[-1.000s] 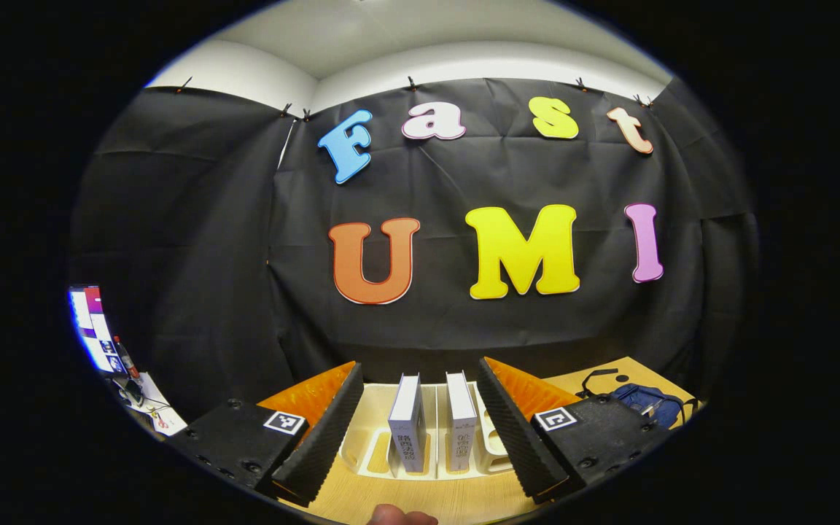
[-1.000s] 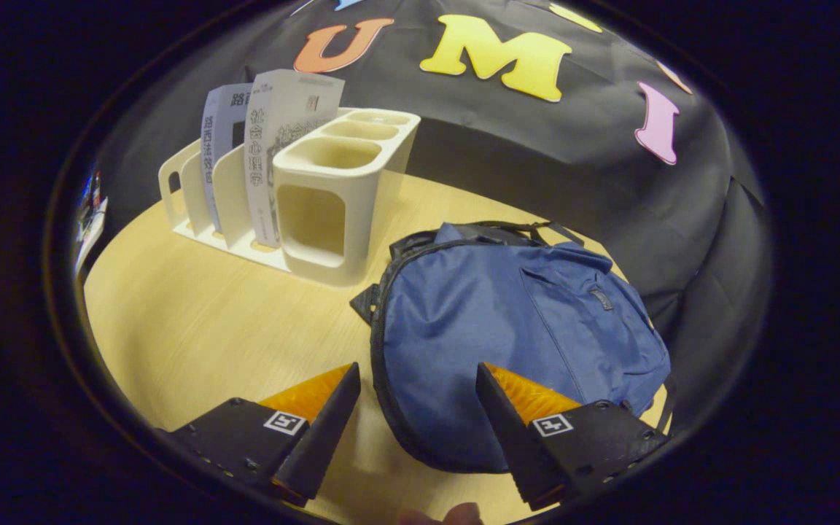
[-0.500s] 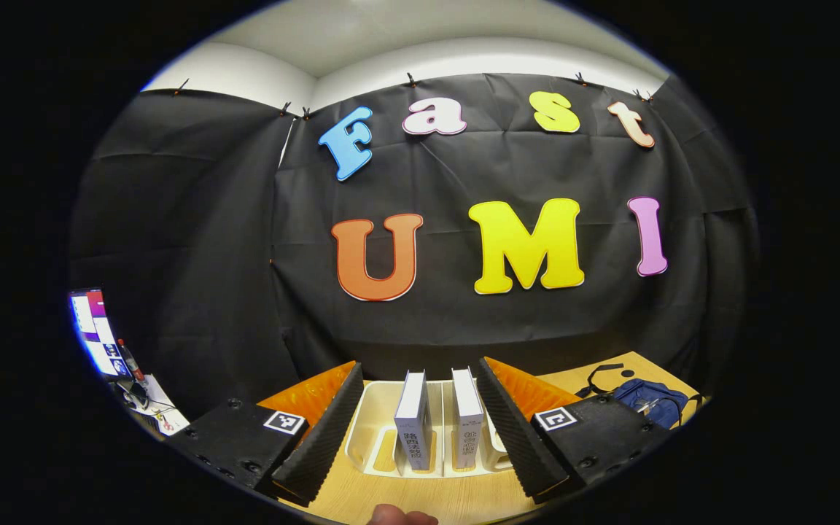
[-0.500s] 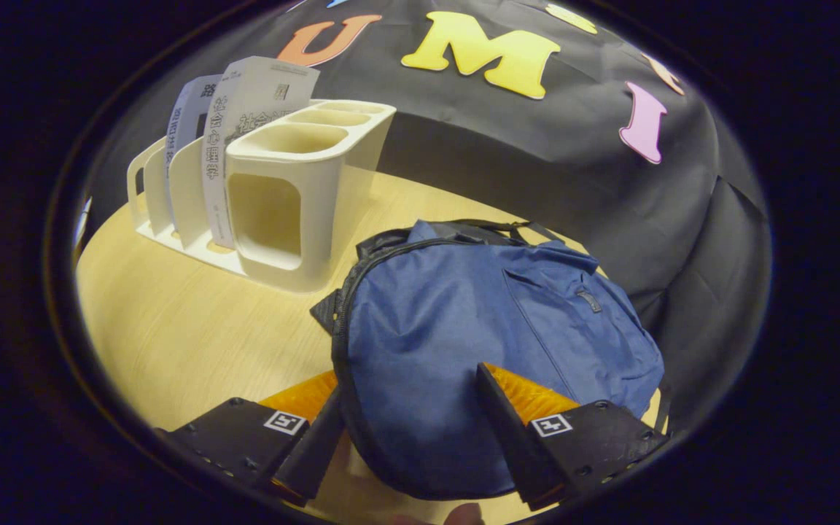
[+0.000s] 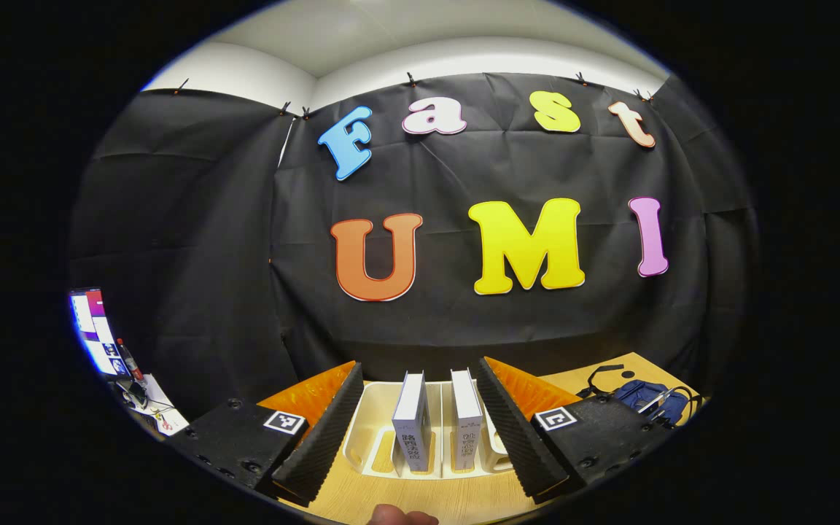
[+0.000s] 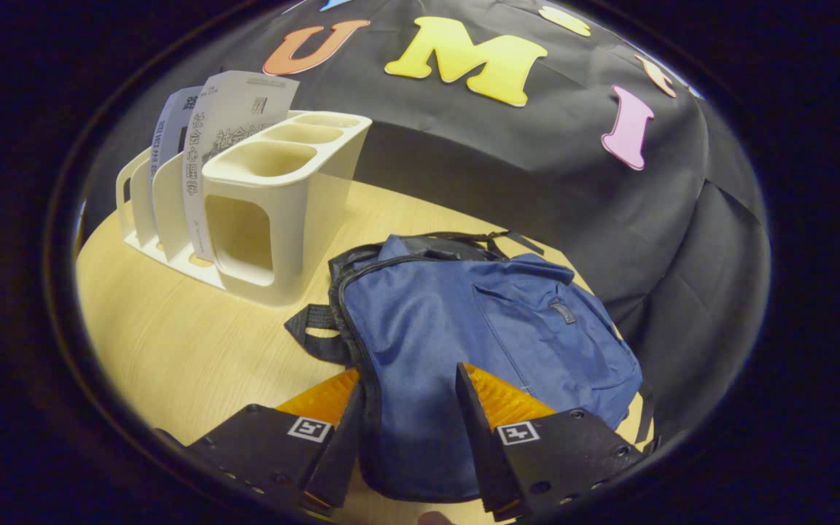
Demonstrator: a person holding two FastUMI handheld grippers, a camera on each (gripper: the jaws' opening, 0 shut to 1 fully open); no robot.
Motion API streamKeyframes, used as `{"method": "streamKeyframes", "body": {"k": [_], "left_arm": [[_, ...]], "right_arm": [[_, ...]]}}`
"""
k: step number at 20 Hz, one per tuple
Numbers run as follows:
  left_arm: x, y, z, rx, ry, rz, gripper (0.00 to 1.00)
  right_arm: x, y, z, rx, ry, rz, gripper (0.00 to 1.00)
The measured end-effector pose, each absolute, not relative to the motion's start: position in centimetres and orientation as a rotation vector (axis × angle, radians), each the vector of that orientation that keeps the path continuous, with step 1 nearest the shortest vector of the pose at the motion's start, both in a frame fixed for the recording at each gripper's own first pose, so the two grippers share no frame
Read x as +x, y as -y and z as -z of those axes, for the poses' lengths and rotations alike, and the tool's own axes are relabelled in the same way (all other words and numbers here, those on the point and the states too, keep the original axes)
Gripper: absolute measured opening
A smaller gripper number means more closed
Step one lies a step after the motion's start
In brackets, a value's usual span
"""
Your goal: Open the schoolbag, grab two books from the bookshelf and put them into the schoolbag.
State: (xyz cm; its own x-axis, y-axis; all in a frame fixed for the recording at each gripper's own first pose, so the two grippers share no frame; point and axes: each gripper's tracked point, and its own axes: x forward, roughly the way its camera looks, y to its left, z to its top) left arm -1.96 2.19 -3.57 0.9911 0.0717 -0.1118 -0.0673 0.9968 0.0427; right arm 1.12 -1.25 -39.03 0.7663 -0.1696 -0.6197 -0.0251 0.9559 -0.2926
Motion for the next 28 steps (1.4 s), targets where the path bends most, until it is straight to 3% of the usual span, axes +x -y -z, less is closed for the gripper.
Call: {"method": "streamKeyframes", "body": {"k": [3,4,5,6,8,11,13,14,19,28], "left_arm": [[-1.9,-2.5,3.5,0.049,-0.113,-0.075,0.98],[-2.0,-2.7,3.4,0.051,-0.115,-0.078,0.98],[-1.9,-2.8,3.6,0.053,-0.117,-0.082,0.98],[-1.9,-2.9,3.6,0.052,-0.119,-0.085,0.98],[-2.0,-3.1,3.7,0.046,-0.123,-0.090,0.98],[-1.9,-3.2,3.9,0.036,-0.124,-0.093,0.98],[-1.6,-3.2,4.1,0.031,-0.128,-0.095,0.98],[-1.5,-3.3,4.1,0.030,-0.127,-0.097,0.98],[-0.2,-3.8,4.9,0.019,-0.143,-0.092,0.98],[3.7,-3.9,6.0,-0.053,-0.215,-0.055,0.99]], "right_arm": [[1.1,1.0,40.3,-0.271,-0.727,0.086,0.67],[1.5,0.6,40.6,-0.266,-0.738,0.081,0.60],[1.6,0.6,40.2,-0.273,-0.736,0.078,0.45],[1.3,0.3,40.1,-0.269,-0.740,0.059,0.52],[1.3,-0.2,40.6,-0.263,-0.764,0.031,0.15],[1.1,-0.7,40.7,-0.220,-0.801,-0.027,0.06],[1.0,-0.8,39.9,-0.178,-0.812,-0.049,0.06],[1.1,-0.8,39.1,-0.173,-0.805,-0.060,0.01],[1.2,-0.3,33.9,-0.167,-0.730,-0.082,0.00],[1.8,6.6,25.4,-0.180,-0.665,-0.017,0.01]]}}
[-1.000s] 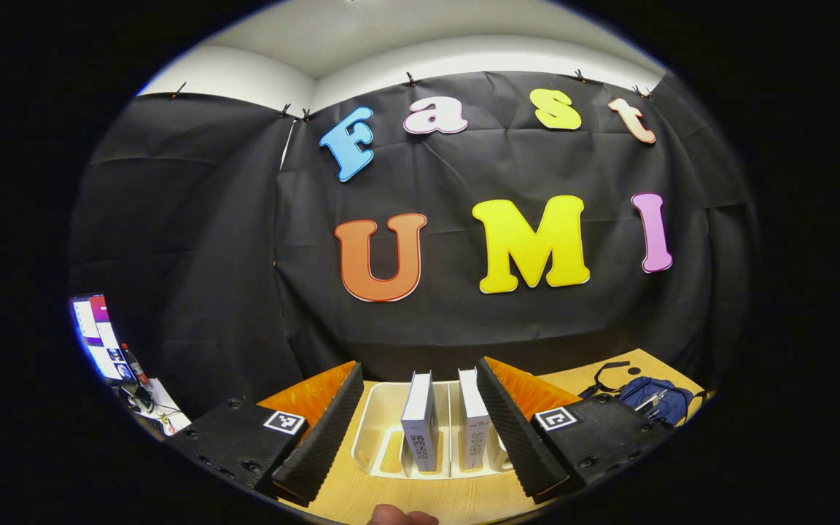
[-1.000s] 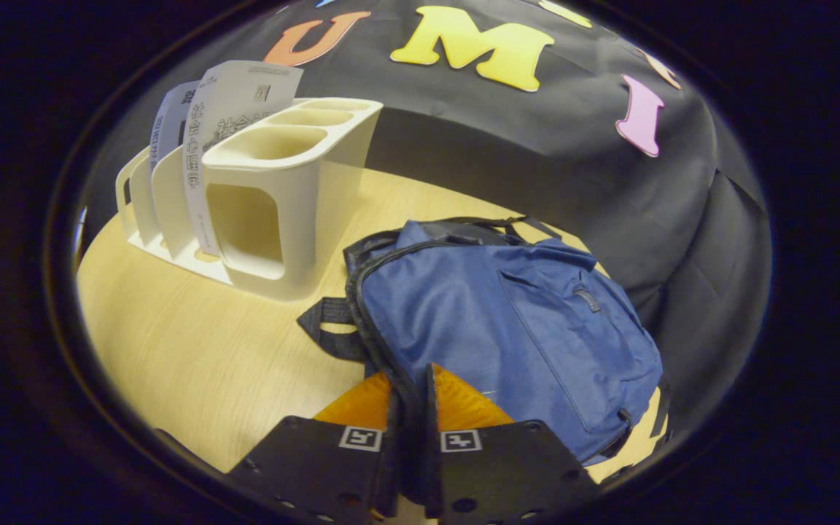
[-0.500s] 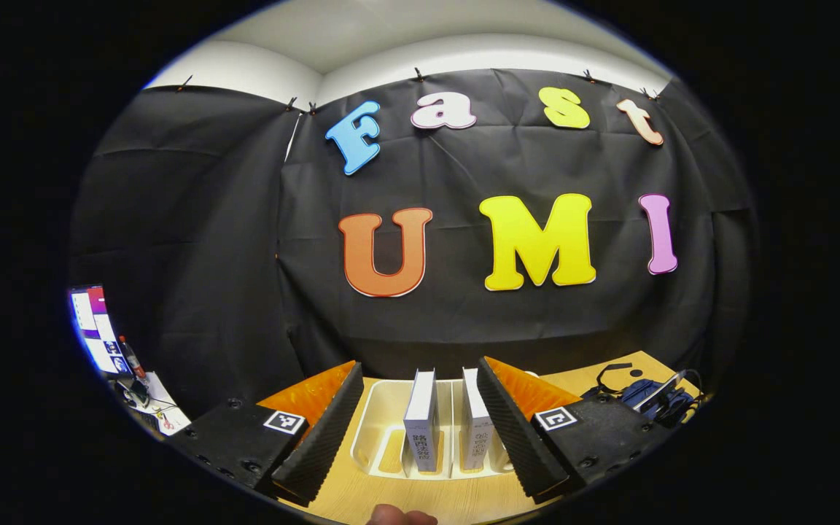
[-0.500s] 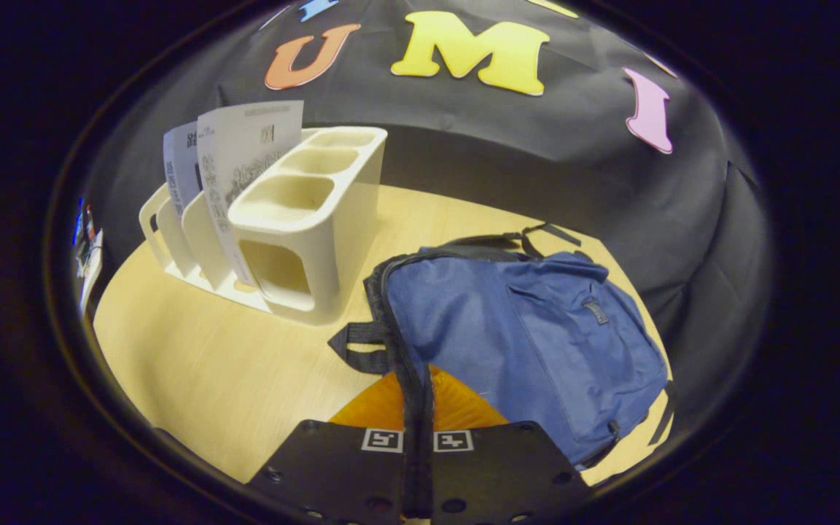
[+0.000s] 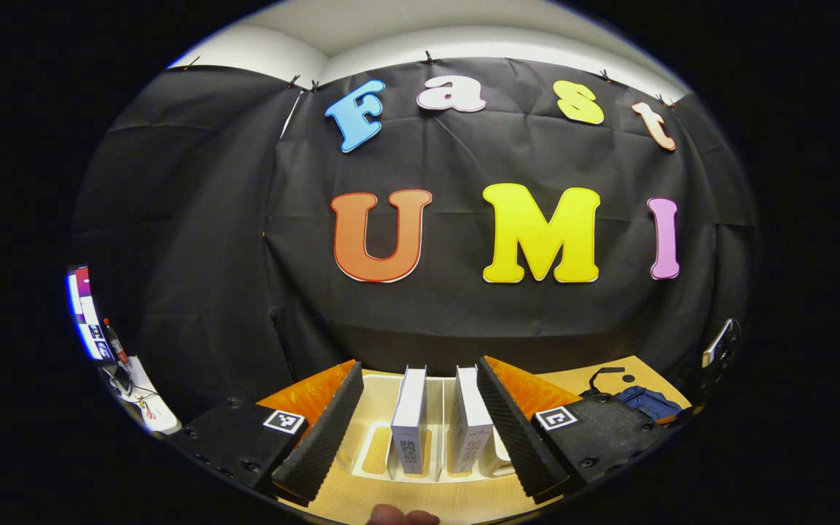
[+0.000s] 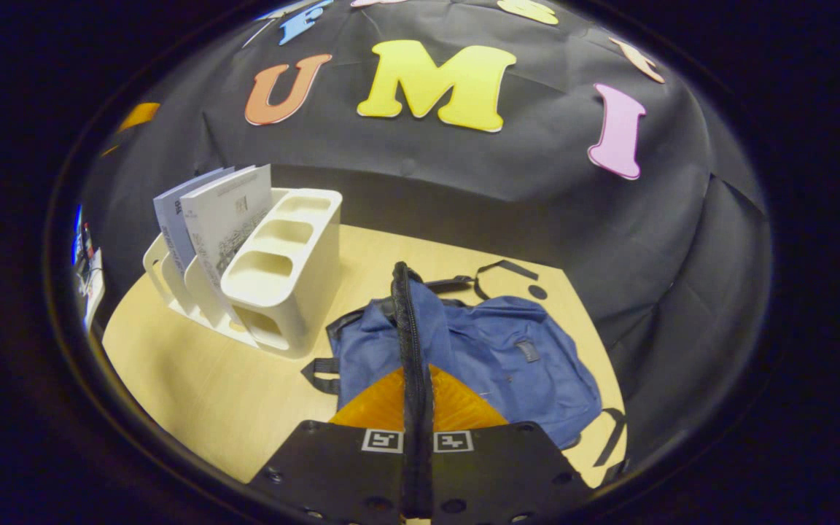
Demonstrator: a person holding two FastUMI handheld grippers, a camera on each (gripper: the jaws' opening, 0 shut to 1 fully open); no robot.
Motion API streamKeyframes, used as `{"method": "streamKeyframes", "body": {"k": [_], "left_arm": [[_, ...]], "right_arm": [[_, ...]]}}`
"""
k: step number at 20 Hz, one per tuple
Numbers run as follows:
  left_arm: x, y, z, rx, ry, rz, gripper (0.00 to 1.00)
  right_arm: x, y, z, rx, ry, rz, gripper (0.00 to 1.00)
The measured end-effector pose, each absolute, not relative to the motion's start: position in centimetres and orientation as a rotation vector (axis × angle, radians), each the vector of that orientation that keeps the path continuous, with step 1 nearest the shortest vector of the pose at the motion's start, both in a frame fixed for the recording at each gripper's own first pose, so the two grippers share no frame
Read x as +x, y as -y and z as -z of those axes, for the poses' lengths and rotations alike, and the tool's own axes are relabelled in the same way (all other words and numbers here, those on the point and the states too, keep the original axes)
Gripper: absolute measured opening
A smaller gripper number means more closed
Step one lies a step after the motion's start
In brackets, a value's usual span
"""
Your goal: Open the schoolbag, grab two books from the bookshelf and put them into the schoolbag.
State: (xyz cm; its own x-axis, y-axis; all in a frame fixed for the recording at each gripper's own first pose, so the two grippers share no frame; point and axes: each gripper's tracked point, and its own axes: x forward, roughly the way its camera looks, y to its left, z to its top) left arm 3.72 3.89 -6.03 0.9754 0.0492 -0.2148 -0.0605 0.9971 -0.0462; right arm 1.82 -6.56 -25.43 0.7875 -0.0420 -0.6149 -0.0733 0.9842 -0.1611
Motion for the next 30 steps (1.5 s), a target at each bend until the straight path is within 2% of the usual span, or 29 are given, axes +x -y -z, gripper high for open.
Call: {"method": "streamKeyframes", "body": {"k": [6,11,20,30], "left_arm": [[7.6,-1.8,4.7,-0.062,-0.255,0.014,0.99],[10.5,1.8,5.3,-0.055,-0.377,0.111,0.98],[12.7,5.2,12.8,-0.068,-0.853,0.219,0.99],[12.9,4.6,20.8,-0.031,-1.296,0.170,0.99]], "right_arm": [[2.6,15.3,20.7,-0.222,-0.612,0.101,0.01],[3.2,20.9,19.3,-0.190,-0.601,0.145,0.00],[3.9,27.3,19.7,-0.118,-0.603,0.150,0.00],[4.3,28.9,20.7,-0.063,-0.606,0.123,0.00]]}}
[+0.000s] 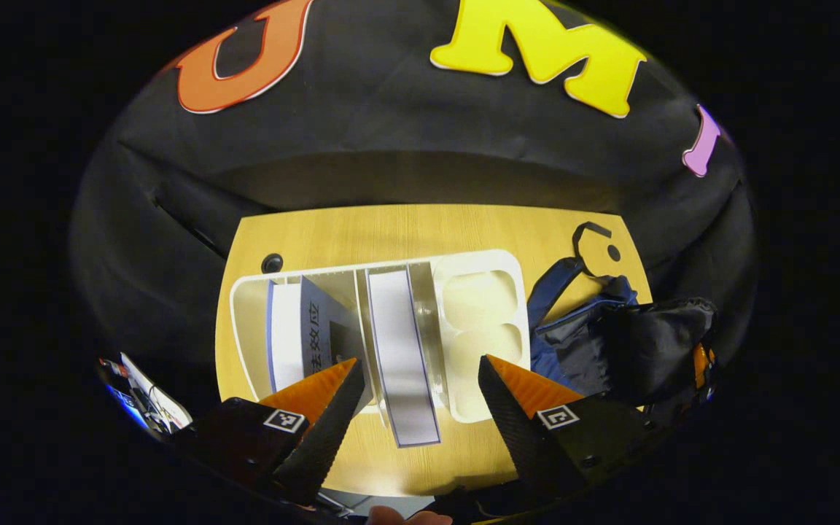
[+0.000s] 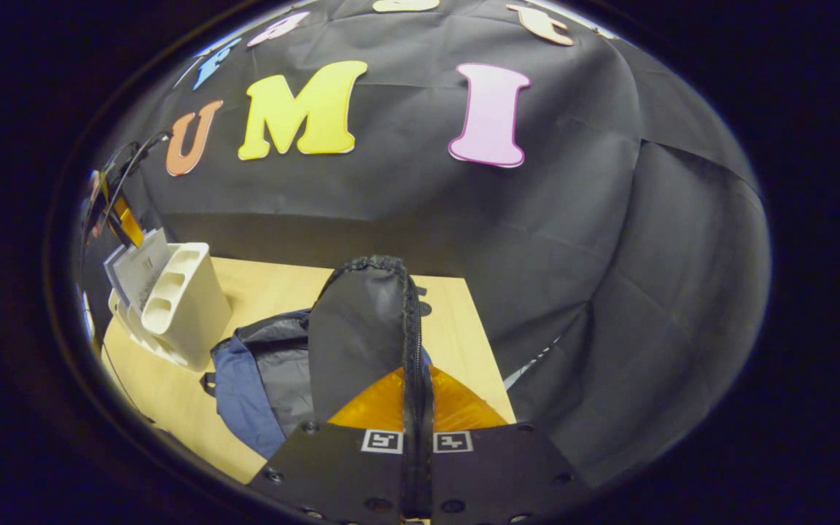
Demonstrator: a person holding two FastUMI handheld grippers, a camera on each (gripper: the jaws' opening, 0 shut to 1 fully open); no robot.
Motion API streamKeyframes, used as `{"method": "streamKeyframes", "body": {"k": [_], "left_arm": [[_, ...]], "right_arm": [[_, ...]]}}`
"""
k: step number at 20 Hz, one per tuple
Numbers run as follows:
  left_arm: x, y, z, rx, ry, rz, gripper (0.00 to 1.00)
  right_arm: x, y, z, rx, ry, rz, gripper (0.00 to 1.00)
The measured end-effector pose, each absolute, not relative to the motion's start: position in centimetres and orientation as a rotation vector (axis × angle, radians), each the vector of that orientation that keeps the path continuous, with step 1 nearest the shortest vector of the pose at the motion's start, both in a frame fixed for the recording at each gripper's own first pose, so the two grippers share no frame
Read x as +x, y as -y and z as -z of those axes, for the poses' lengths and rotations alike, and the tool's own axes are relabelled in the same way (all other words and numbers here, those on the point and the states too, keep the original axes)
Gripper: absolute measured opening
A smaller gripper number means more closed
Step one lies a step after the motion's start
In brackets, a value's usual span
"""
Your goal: Open the schoolbag, grab two books from the bookshelf and put them into the schoolbag.
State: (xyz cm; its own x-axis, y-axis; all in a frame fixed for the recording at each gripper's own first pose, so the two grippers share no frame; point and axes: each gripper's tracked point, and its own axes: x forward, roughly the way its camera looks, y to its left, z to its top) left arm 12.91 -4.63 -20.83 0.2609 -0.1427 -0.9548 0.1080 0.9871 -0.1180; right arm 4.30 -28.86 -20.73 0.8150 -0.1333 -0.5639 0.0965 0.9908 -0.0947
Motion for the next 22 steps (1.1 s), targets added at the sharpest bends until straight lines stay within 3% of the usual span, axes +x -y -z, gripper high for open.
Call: {"method": "streamKeyframes", "body": {"k": [6,10,22], "left_arm": [[12.0,4.3,24.0,-0.072,-1.483,0.096,0.99],[12.5,3.5,25.3,-0.042,-1.514,0.049,0.96],[11.8,3.8,26.5,-0.030,-1.602,0.032,0.49]], "right_arm": [[4.1,29.5,21.2,-0.041,-0.609,0.118,0.00],[4.2,29.7,21.2,-0.039,-0.608,0.120,0.00],[4.6,29.6,21.4,-0.033,-0.608,0.121,0.00]]}}
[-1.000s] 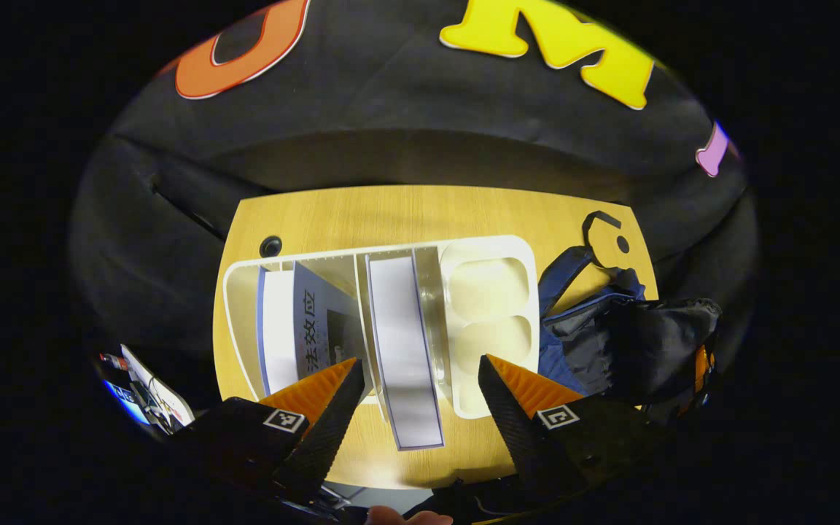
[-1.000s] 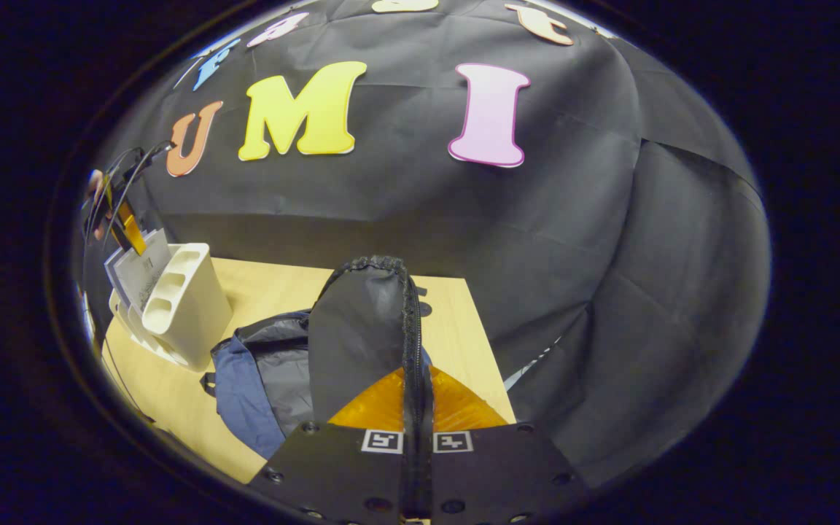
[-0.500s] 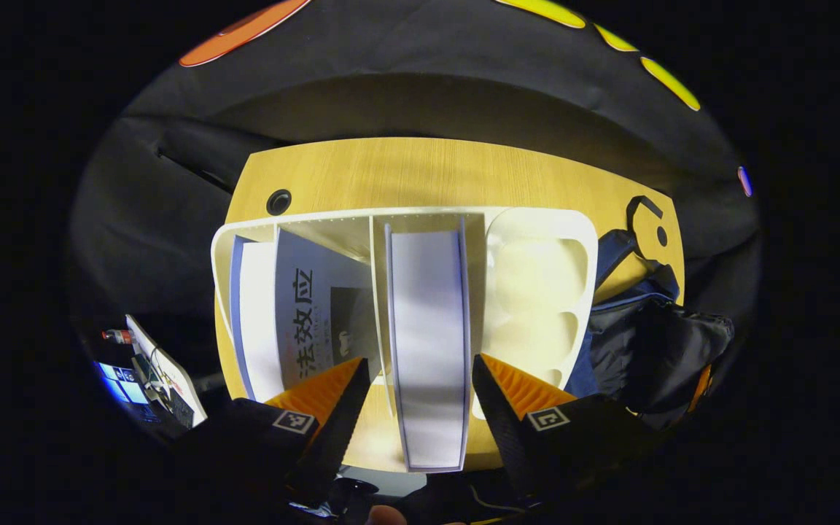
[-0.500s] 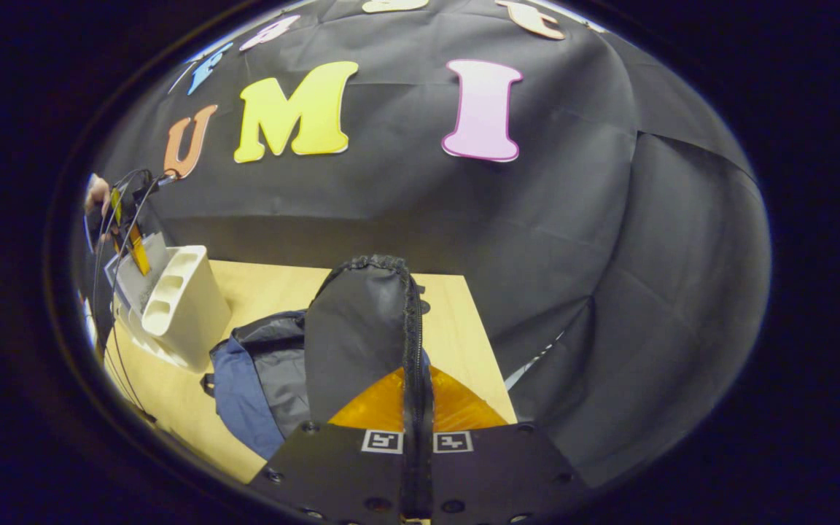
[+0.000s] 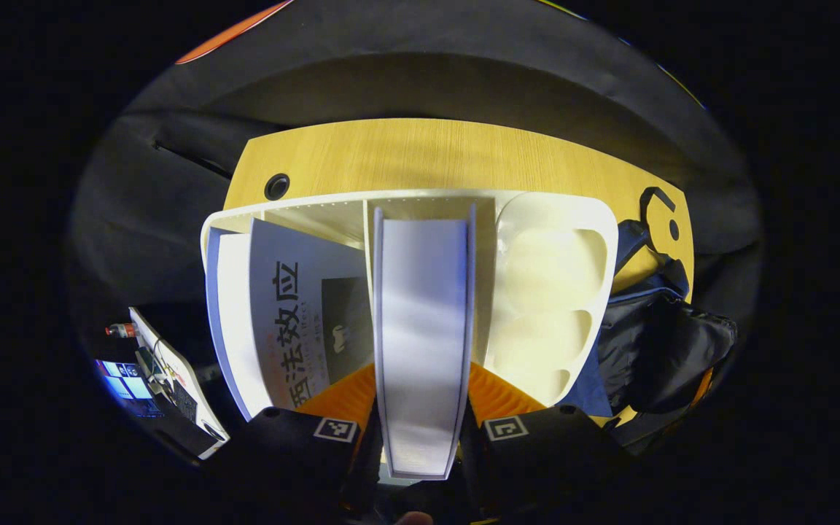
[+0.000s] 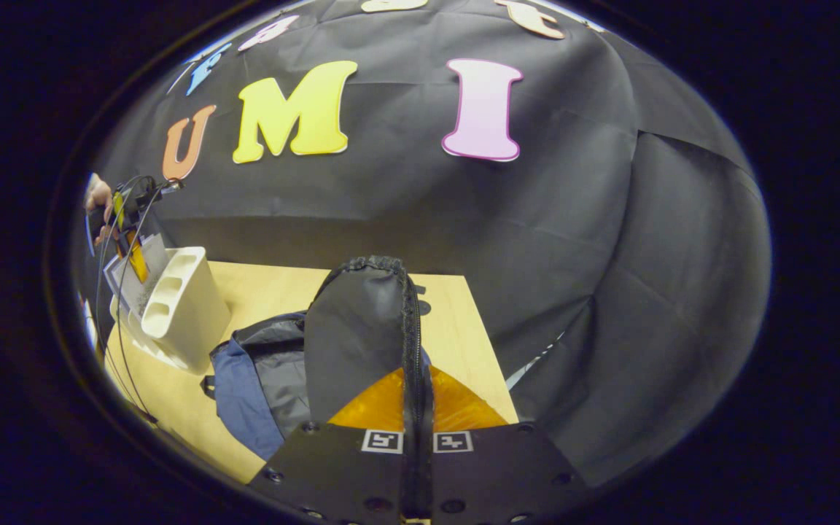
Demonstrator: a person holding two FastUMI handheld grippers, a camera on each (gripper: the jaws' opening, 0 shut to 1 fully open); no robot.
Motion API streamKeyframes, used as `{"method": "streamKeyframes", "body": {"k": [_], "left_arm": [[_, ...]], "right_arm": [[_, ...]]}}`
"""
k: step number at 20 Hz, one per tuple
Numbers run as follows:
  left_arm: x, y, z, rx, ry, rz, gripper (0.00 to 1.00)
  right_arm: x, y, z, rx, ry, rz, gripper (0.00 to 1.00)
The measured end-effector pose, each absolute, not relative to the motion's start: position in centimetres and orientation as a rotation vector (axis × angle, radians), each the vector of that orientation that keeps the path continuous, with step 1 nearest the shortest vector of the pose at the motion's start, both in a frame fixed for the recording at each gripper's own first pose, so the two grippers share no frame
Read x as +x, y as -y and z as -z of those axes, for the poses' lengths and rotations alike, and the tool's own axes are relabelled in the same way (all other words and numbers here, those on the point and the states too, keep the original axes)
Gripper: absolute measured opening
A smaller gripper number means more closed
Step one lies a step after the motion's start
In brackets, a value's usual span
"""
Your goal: Open the schoolbag, grab two books from the bookshelf and put them into the schoolbag.
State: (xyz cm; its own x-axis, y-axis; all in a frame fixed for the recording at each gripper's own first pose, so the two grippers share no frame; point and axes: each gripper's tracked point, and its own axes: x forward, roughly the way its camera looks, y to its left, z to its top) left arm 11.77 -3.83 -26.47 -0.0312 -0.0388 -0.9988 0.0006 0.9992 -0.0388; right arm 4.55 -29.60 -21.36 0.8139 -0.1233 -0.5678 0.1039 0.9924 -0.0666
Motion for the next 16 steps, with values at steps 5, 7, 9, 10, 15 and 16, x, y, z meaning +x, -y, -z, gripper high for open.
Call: {"method": "streamKeyframes", "body": {"k": [5,7,9,10,15,16], "left_arm": [[9.8,2.8,22.1,-0.012,-1.568,0.067,0.45],[8.5,1.9,19.1,0.017,-1.543,0.094,0.43],[6.6,1.9,16.0,0.011,-1.522,0.127,0.43],[5.6,1.8,14.6,0.002,-1.507,0.142,0.43],[1.2,1.7,9.0,-0.146,-1.416,0.153,0.43],[0.6,1.7,8.1,-0.190,-1.405,0.159,0.42]], "right_arm": [[4.4,29.1,21.1,-0.044,-0.603,0.117,0.00],[4.5,28.9,21.0,-0.049,-0.602,0.117,0.00],[4.5,28.5,20.8,-0.059,-0.600,0.116,0.00],[4.5,28.3,20.6,-0.063,-0.601,0.114,0.00],[4.2,27.8,20.1,-0.076,-0.604,0.113,0.00],[4.1,27.6,20.0,-0.079,-0.604,0.114,0.00]]}}
